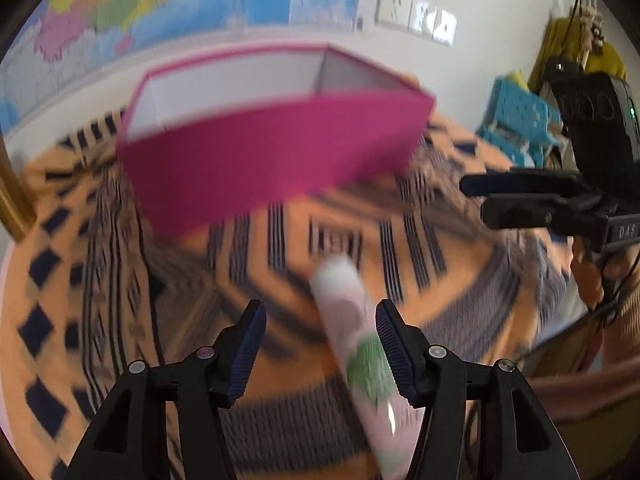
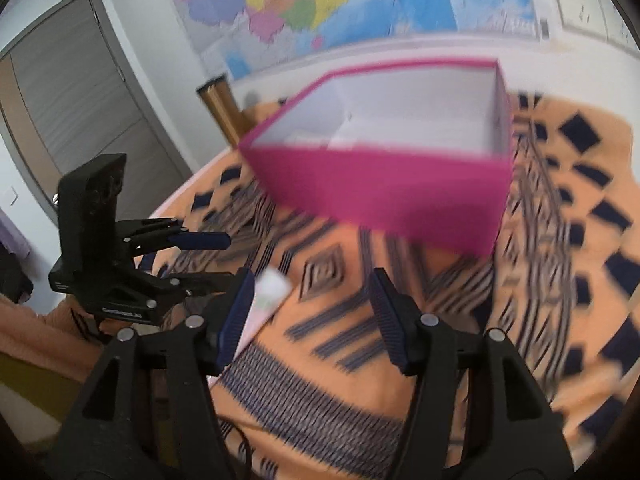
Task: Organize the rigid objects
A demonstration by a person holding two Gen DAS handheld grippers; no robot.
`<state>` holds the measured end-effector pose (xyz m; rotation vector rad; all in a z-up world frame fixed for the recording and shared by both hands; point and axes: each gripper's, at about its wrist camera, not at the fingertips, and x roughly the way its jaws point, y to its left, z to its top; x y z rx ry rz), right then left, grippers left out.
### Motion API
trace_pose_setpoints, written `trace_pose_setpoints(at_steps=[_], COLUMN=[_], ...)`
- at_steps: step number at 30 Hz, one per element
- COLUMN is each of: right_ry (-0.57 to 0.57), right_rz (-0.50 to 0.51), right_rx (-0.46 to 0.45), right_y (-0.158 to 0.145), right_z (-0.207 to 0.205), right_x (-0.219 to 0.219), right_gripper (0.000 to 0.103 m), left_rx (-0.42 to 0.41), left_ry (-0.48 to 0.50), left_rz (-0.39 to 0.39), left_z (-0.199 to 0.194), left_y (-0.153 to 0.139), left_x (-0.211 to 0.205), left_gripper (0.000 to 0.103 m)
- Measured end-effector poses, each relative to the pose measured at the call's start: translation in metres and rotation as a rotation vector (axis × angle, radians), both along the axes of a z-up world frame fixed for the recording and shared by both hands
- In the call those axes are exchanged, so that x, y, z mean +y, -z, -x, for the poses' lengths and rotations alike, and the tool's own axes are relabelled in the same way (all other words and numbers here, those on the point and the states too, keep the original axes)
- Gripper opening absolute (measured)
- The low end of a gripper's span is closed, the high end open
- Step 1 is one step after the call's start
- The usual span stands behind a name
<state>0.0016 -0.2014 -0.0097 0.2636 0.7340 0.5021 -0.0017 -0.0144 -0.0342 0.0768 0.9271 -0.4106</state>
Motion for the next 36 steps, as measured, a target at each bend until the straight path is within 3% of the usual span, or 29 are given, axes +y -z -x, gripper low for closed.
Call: trace_pose_setpoints(at_steps=[4,10,20,24,28,30,36], right_ry=[-0.036,-0.117,-0.198,-0.143,-0.046,0.019,0.078], right_rz=[-0.04,-0.103,-0.163,-0.102,-0.135,-0.12,-0.128], right_rx=[0.058,0.111,0.197,0.178,0.141,0.126,0.151], right_y=[0.021,0.04,0.058,0.054,0.045,0.04,0.044], right_z=[0.008,0.004,-0.048,-0.062,-0.062,-0.053,-0.012], right_x=[0.012,0.039,0.067,0.061,0.034,0.018,-0.008], right_gripper=[0.061,0.061,0.047,0.047,0.047,0.047,0.047], left_rx=[0.055,0.131,0.143,0.127,0.085,0.039,-0.04], left_ry=[0.04,0.088,0.164,0.127,0.132,0.121,0.014], left_rz=[-0.004,0.054,0.159,0.18,0.132,0.091,0.081], left_z=[0.025,0.047,0.018,-0.001,-0.002,0.0,-0.021], left_y=[0.011,0.023,0.029,0.029,0.026,0.019,-0.003], left_x=[0.0,-0.009,-0.043,-0.046,-0.052,-0.045,-0.004], left_gripper=[0.058,0.056,0.055,0.055,0.055,0.055,0.055])
